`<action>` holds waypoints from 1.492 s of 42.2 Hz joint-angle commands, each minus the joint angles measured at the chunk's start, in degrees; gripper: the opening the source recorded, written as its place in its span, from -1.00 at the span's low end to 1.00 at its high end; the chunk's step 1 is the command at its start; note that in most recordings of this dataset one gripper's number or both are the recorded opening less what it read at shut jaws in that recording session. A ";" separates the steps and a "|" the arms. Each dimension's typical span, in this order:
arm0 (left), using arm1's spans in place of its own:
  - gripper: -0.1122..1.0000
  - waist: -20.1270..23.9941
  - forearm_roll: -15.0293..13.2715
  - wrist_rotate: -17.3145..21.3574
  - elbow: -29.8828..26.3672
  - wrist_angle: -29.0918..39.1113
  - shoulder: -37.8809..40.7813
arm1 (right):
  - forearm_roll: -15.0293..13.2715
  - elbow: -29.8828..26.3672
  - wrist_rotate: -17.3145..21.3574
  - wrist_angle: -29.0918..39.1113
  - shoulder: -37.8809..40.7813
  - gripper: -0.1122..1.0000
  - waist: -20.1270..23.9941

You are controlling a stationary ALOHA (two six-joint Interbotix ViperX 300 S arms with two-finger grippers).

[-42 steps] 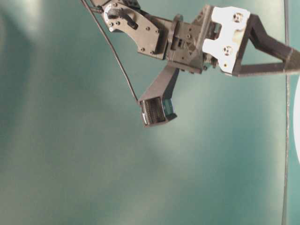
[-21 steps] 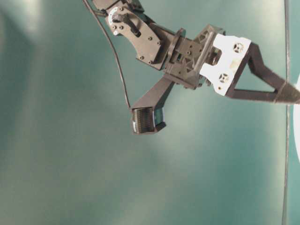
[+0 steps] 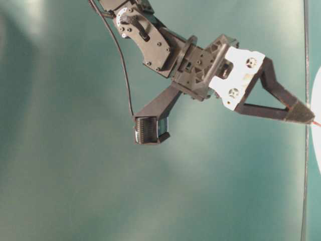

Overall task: Scoop the yellow hexagonal prism block from the bowl with a spoon using the right arm.
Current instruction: 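Push the spoon bowl under the yellow block and tilt up, then raise the spoon holding the yellow block above the bowl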

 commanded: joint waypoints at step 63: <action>-0.79 0.18 0.09 -0.18 -1.49 0.70 0.35 | -0.18 21.71 -0.26 -20.13 -36.83 -0.38 1.76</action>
